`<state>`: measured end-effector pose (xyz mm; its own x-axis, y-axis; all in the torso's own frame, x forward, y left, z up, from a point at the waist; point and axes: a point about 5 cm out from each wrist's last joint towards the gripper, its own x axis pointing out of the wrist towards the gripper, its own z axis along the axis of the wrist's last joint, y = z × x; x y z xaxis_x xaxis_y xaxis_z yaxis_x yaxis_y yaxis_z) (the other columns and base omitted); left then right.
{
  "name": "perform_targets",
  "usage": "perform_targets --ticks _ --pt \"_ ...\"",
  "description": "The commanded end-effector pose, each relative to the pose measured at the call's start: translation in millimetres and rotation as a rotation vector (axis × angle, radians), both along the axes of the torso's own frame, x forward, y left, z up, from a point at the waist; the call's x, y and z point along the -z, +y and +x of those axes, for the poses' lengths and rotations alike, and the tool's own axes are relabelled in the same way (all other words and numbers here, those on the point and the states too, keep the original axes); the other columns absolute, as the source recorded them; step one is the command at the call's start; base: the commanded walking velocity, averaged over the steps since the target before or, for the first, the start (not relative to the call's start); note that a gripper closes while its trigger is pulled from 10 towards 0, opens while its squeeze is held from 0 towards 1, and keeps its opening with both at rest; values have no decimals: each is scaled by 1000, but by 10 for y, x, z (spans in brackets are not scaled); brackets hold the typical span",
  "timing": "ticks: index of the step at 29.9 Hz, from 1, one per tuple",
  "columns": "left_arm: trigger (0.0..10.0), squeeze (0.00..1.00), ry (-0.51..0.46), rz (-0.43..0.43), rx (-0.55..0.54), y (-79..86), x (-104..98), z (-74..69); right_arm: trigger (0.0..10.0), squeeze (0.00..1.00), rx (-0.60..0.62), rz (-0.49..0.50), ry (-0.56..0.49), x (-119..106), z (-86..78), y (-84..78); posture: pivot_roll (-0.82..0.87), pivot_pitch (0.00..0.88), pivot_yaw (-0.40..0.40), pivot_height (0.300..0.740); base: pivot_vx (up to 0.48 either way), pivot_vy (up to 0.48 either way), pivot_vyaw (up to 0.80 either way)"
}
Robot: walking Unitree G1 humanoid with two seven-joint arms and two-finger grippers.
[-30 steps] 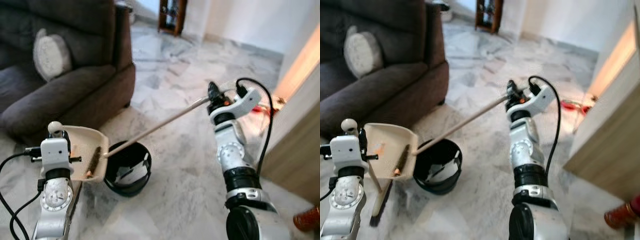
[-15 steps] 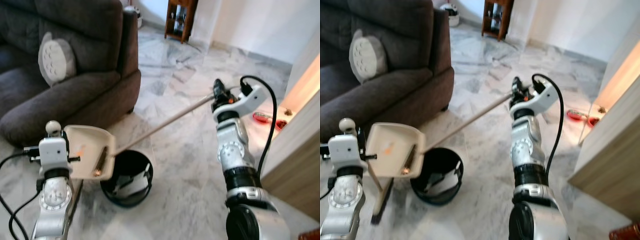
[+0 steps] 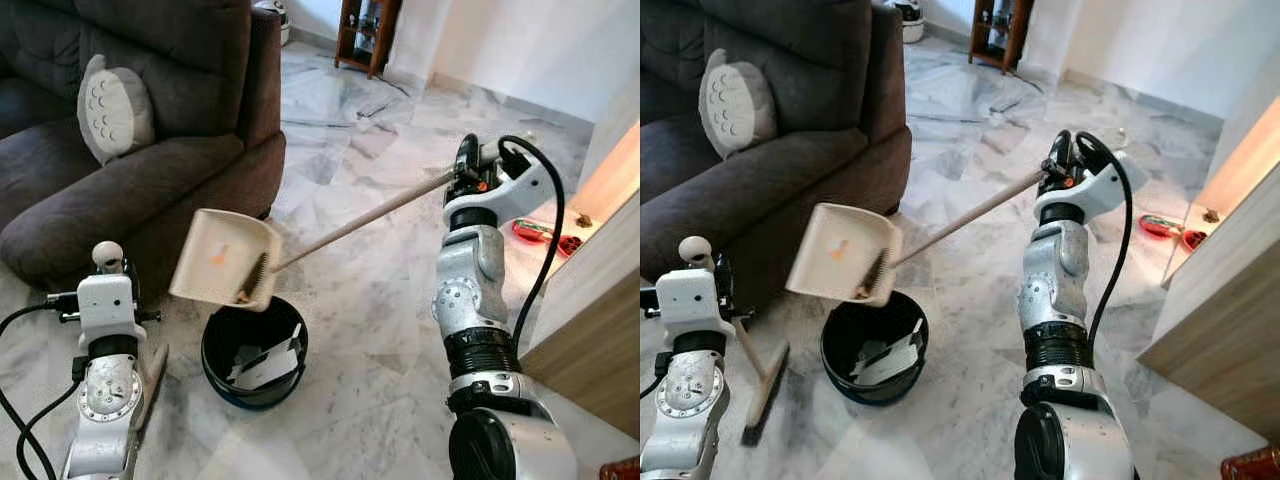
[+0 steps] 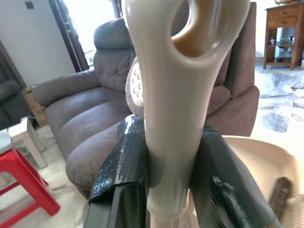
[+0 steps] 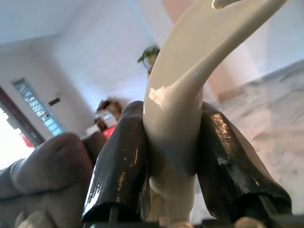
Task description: Sweep floor
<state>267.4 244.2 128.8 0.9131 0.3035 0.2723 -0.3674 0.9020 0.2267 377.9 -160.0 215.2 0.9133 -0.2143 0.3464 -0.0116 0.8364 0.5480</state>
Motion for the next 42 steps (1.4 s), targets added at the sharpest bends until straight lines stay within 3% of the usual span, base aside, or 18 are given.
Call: perform_targets --ticks 1,8,13,15,16,21,28,42 --pt "10000 0 -50 25 19 -24 -105 11 10000 0 24 -2 -123 -236 -45 -29 205 52 -36 740 0 0 0" --pt "10000 0 -52 25 24 -30 -113 16 10000 0 -88 -43 -222 -357 -75 109 205 52 -36 740 0 0 0" --pt "10000 0 -54 27 27 -27 -118 19 10000 0 -203 -159 -329 -507 -118 207 207 51 -34 740 0 0 0" --pt "10000 0 -55 27 28 -28 -120 20 10000 0 -206 -183 -344 -530 -130 213 207 51 -34 740 0 0 0" --pt "10000 0 -56 32 35 -40 -124 24 10000 0 -185 -261 -359 -562 -146 213 207 51 -34 740 0 0 0" --pt "10000 0 -57 36 42 -53 -127 24 10000 0 -145 -376 -398 -618 -191 230 206 54 -33 740 0 0 0" --pt "10000 0 -59 38 47 -55 -138 22 10000 0 -115 -491 -469 -667 -317 351 207 58 -32 740 0 0 0" --pt "10000 0 -63 41 46 -35 -151 23 10000 0 -230 -442 -569 -706 -545 534 208 58 -29 740 0 0 0"
